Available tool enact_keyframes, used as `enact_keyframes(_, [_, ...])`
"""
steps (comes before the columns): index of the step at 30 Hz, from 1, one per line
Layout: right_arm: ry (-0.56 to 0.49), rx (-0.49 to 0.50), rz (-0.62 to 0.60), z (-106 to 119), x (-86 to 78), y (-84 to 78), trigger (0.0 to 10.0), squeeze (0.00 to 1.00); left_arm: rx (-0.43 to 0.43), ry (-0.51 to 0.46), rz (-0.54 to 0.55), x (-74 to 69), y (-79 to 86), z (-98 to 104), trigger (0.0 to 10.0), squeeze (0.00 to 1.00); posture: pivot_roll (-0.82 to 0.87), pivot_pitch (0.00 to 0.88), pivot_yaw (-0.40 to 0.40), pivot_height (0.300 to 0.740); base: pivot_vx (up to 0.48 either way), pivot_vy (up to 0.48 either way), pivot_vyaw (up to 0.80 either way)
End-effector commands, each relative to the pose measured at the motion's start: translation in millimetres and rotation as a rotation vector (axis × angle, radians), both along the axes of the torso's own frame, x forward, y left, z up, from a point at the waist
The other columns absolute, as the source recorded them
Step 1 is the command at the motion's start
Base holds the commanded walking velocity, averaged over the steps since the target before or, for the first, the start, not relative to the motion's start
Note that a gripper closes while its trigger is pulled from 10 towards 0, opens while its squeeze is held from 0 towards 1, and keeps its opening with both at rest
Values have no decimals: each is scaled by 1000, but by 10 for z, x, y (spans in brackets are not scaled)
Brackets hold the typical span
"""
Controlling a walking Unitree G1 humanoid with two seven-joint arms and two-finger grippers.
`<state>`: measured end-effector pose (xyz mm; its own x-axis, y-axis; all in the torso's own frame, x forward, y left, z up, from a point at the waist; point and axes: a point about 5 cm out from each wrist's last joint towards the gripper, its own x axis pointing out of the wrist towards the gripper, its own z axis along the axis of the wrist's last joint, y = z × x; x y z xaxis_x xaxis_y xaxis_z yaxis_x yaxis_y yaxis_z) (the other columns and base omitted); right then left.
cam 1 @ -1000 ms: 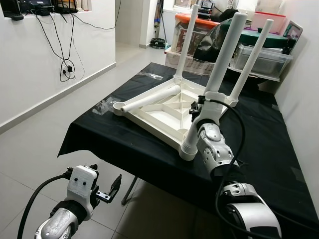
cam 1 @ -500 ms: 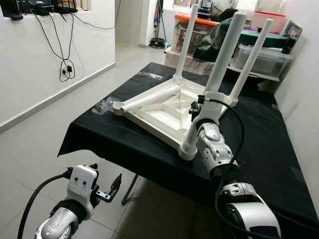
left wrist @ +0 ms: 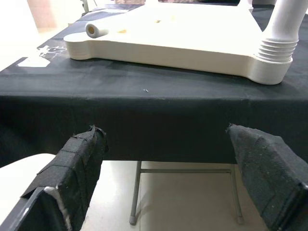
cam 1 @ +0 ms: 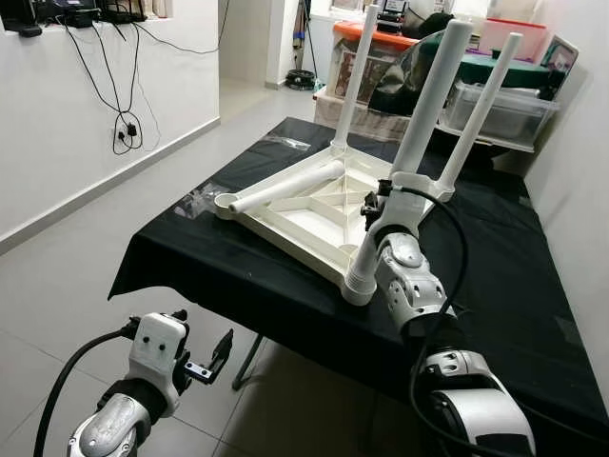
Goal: Building children table
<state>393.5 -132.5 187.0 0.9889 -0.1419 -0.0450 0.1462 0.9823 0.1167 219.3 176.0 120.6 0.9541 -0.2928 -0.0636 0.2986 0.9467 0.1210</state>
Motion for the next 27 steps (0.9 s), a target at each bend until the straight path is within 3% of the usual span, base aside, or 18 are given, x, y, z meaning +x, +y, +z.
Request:
enact_keyframes(1, [262,58,0,-535,-124,12,10000,0,-7,8,-11,3,-28,-33,10000,0,55,0,-96,740,0,0,0])
enact_keyframes(27, [245,65,18,-468,-144,50,10000,0,-4,15,-18,5,-37,-54,10000,0,54,0,-93,740,0,0,0])
